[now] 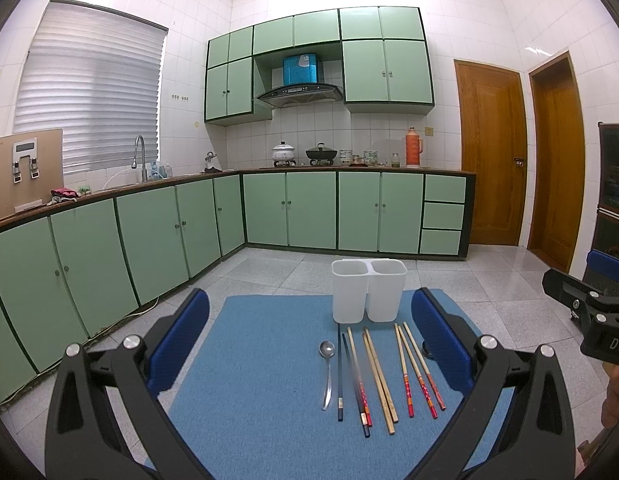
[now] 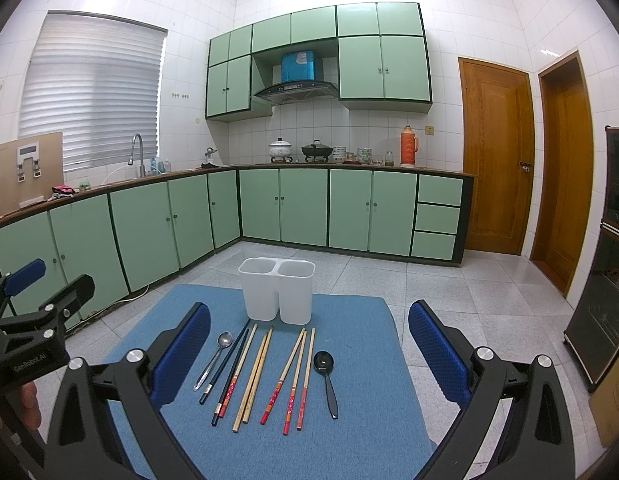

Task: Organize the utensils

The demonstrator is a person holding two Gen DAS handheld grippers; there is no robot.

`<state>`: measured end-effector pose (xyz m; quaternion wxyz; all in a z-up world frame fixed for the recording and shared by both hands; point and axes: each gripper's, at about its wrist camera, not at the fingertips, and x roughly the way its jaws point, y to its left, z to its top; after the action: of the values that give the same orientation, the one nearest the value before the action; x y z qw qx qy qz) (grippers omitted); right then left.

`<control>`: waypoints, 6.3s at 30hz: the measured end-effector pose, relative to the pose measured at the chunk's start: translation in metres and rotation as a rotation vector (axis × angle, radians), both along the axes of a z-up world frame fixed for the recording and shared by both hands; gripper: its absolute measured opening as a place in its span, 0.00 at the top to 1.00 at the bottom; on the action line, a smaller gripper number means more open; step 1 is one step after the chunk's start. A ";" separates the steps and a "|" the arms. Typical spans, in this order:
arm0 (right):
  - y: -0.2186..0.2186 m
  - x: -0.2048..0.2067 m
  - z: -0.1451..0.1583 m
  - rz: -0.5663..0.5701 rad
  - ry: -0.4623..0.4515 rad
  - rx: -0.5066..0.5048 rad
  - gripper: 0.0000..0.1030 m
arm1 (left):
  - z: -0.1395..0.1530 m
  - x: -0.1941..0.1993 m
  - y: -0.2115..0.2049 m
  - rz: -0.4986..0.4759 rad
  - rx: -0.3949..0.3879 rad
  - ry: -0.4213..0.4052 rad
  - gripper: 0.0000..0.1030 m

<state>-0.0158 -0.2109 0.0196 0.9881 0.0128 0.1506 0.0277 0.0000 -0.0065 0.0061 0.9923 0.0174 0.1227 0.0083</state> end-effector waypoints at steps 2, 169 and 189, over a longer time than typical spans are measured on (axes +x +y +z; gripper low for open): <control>0.000 0.000 0.000 0.000 0.000 0.000 0.06 | 0.000 0.000 0.000 0.000 0.001 0.000 0.05; -0.018 0.280 -0.206 0.147 0.763 0.053 0.61 | -0.203 0.288 0.022 -0.061 -0.048 0.689 0.37; -0.031 0.250 -0.171 0.126 0.524 0.125 0.67 | -0.181 0.252 0.024 -0.118 -0.104 0.523 0.73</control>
<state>0.2346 -0.2414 -0.1518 0.9090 0.0711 0.3996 0.0941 0.2518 0.0179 -0.1749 0.9251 -0.0251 0.3740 -0.0608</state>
